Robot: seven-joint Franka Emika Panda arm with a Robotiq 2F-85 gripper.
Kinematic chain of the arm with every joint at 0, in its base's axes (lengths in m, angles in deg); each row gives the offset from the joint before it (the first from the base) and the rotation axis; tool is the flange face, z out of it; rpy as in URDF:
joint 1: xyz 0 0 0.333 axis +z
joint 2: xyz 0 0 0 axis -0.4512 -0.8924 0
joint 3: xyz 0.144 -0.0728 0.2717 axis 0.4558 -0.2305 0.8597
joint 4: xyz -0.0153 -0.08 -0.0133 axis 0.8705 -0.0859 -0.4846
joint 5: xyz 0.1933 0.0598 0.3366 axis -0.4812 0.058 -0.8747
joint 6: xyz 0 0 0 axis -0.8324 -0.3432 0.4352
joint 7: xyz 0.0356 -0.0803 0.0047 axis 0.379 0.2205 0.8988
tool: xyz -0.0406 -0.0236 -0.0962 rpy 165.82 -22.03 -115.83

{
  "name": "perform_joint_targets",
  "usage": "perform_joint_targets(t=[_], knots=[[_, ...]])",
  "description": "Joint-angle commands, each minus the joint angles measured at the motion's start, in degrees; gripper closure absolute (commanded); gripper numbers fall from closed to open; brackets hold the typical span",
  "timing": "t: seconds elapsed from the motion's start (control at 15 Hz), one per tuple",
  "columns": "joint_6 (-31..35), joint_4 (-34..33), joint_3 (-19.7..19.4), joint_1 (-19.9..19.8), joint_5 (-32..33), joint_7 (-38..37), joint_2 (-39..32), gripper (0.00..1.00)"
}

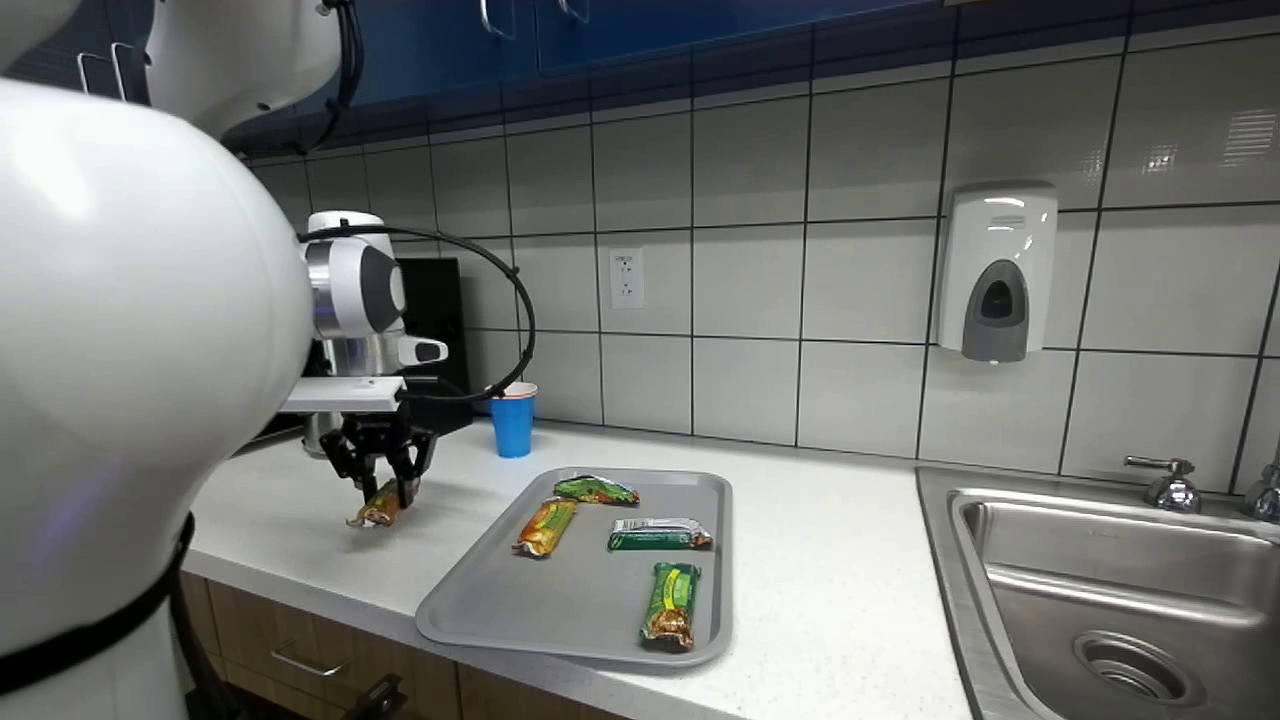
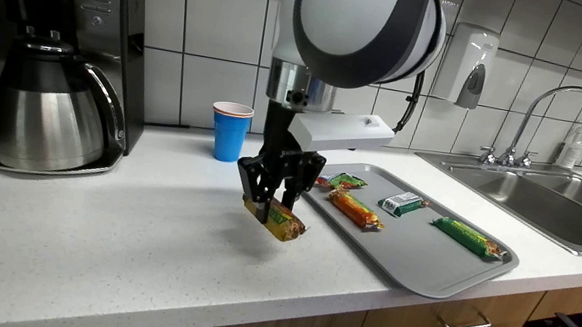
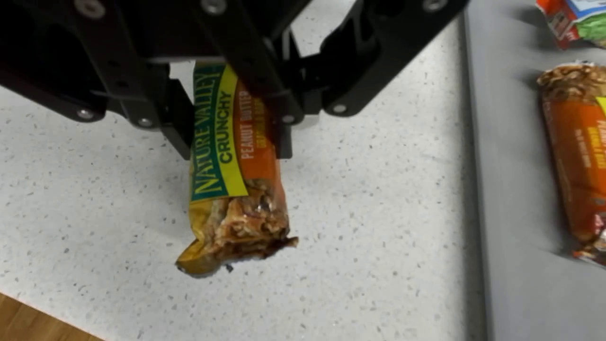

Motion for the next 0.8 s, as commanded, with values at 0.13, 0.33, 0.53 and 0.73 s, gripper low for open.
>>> perform_joint_targets(t=[0.13, 0.33, 0.53, 0.73], knots=[[3.0, 8.8, -1.9, -2.9, 1.0, -2.5, 7.9, 0.82], [4.1, 12.2, -3.0, -5.2, 0.8, -2.1, 10.2, 0.82], [4.6, 15.0, -3.6, -7.5, 0.5, -1.6, 12.7, 0.82], [5.0, 17.7, -3.8, -9.5, 0.2, -1.2, 15.3, 0.82]])
